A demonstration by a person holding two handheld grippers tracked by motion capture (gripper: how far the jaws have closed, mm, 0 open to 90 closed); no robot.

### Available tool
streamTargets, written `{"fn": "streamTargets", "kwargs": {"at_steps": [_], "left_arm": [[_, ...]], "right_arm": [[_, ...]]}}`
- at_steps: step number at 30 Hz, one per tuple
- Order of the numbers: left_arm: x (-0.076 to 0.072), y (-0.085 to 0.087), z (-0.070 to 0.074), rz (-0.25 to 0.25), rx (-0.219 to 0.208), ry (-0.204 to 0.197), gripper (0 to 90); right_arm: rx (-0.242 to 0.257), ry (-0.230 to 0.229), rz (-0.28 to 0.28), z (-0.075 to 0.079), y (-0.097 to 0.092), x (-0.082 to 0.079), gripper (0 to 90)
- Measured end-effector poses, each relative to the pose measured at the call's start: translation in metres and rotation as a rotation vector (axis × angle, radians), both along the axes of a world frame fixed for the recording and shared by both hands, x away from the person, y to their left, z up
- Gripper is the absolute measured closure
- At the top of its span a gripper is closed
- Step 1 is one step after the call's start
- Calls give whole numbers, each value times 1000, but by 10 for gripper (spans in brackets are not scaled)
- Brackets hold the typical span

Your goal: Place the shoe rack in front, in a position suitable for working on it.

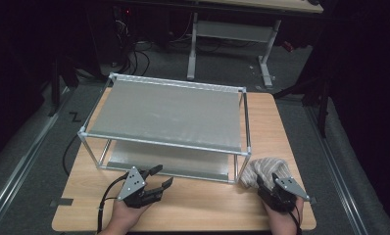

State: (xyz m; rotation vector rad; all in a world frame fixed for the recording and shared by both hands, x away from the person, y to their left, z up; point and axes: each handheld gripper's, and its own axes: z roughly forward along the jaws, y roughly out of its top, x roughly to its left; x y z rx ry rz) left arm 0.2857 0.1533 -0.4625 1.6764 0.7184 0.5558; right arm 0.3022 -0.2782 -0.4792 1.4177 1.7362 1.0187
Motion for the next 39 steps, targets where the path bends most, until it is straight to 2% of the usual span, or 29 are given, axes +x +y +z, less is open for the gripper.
{"fn": "streamTargets", "kwargs": {"at_steps": [8,10,13,19,26,34,39], "left_arm": [[-9,6,21,44,-19,-73,425],[-12,3,28,76,5,-109,389],[-16,1,37,79,8,-127,378],[-11,6,55,96,-17,-104,375],[-2,13,61,139,17,-101,375],[4,10,67,169,30,-102,375],[9,8,69,173,28,-91,376]], "right_arm": [[18,-103,69,18,10,-18,377],[19,-121,84,21,16,-21,368],[12,-139,121,24,24,-23,370],[10,-154,167,26,38,-23,376],[11,-166,211,29,51,-15,428],[10,-165,219,32,59,-5,652],[16,-174,227,35,60,0,716]]}}
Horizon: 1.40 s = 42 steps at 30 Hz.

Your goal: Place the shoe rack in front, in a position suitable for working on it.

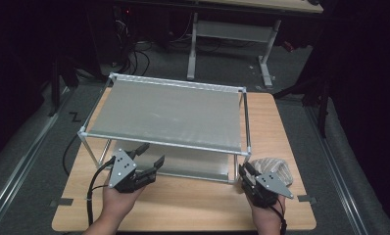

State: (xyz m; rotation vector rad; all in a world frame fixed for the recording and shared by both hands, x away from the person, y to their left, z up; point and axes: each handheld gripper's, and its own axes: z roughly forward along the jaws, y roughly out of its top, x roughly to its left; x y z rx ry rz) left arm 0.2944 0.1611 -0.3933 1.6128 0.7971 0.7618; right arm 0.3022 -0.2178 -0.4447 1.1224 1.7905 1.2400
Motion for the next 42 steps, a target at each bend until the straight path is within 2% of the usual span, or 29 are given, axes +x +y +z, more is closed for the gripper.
{"fn": "streamTargets", "kwargs": {"at_steps": [3,10,13,15,18,21,23,27,30,36,37,39,42], "left_arm": [[3,0,1,5,-9,3,377],[17,3,2,25,-15,12,389],[28,4,3,39,-5,17,390],[36,5,3,54,-16,27,389],[38,7,2,65,-16,37,388],[29,9,-1,56,-29,37,384],[19,8,-5,45,-21,31,384],[-3,7,-22,8,-45,42,381],[-12,4,-36,-16,-38,45,372],[-11,2,-54,-53,-11,70,365],[-11,4,-56,-56,-6,67,365],[-11,5,-60,-64,2,73,365],[-7,6,-65,-67,23,85,359]], "right_arm": [[-4,5,1,0,2,2,795],[-4,19,27,0,4,5,802],[-2,18,37,0,6,3,802],[0,18,46,0,8,1,802],[-5,17,58,0,10,-1,801],[-2,15,65,0,12,-3,801],[-2,18,69,0,14,-4,800],[0,19,89,0,18,-6,800],[-3,18,103,0,24,-9,800],[-12,12,151,0,37,-13,795],[-15,12,156,0,39,-13,775],[-25,3,152,-1,41,-15,678],[-44,-5,155,-2,40,-18,599]]}}
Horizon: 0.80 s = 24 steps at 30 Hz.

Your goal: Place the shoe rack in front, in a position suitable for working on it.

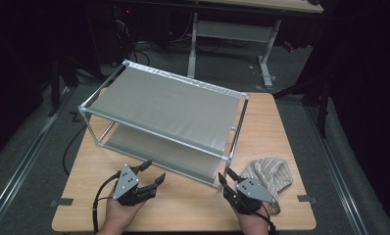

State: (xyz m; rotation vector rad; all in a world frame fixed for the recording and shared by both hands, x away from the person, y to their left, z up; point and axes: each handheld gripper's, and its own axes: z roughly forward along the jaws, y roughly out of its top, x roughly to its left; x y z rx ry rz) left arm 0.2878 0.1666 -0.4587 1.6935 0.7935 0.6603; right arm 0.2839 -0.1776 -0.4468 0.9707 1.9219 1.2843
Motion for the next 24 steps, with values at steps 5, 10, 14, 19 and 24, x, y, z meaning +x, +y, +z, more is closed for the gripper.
{"fn": "streamTargets", "kwargs": {"at_steps": [5,10,14,19,24], "left_arm": [[12,0,-4,12,-37,30,319],[19,-7,-7,3,-44,32,317],[21,-13,-7,-6,-38,16,318],[23,-18,-7,-24,-41,16,318],[23,-19,-8,-43,-33,20,318]], "right_arm": [[7,-1,-31,1,-13,-11,521],[4,-9,-86,1,-31,-18,478],[1,-8,-158,0,-50,-19,396],[-18,25,-280,-3,-75,-13,247],[-12,92,-395,-8,-101,1,139]]}}
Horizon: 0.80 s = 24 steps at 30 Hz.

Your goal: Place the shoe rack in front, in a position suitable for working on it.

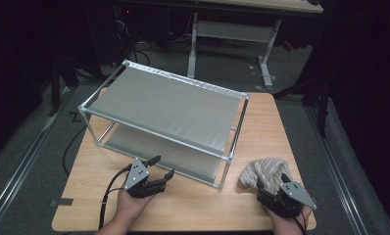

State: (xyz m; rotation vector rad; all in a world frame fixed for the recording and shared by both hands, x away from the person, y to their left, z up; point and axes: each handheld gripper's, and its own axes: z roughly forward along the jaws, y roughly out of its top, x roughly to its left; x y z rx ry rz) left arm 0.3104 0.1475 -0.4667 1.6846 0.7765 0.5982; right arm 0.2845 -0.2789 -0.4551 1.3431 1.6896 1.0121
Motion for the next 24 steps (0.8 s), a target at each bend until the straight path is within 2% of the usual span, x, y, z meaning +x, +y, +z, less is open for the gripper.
{"fn": "streamTargets", "kwargs": {"at_steps": [3,6,9,12,15,16,18,21,24], "left_arm": [[-2,1,-1,-2,4,3,318],[-5,3,-2,0,7,5,318],[-8,8,-2,15,3,0,318],[-10,12,-2,26,-1,6,318],[-12,16,-3,35,2,11,318],[-12,17,-4,36,1,13,318],[-13,20,-4,39,2,14,319],[-15,23,-4,48,-7,19,319],[-16,25,-4,50,-8,20,323]], "right_arm": [[13,29,-22,-4,-10,7,129],[19,69,-25,-9,-16,16,73],[6,116,-18,-18,-17,26,54],[18,201,-6,-30,-17,37,53],[-15,294,5,-43,-15,48,48],[-9,308,2,-44,-14,50,49],[-14,309,11,-44,-14,53,65],[-34,314,23,-45,-12,57,137],[-75,318,30,-44,-11,59,212]]}}
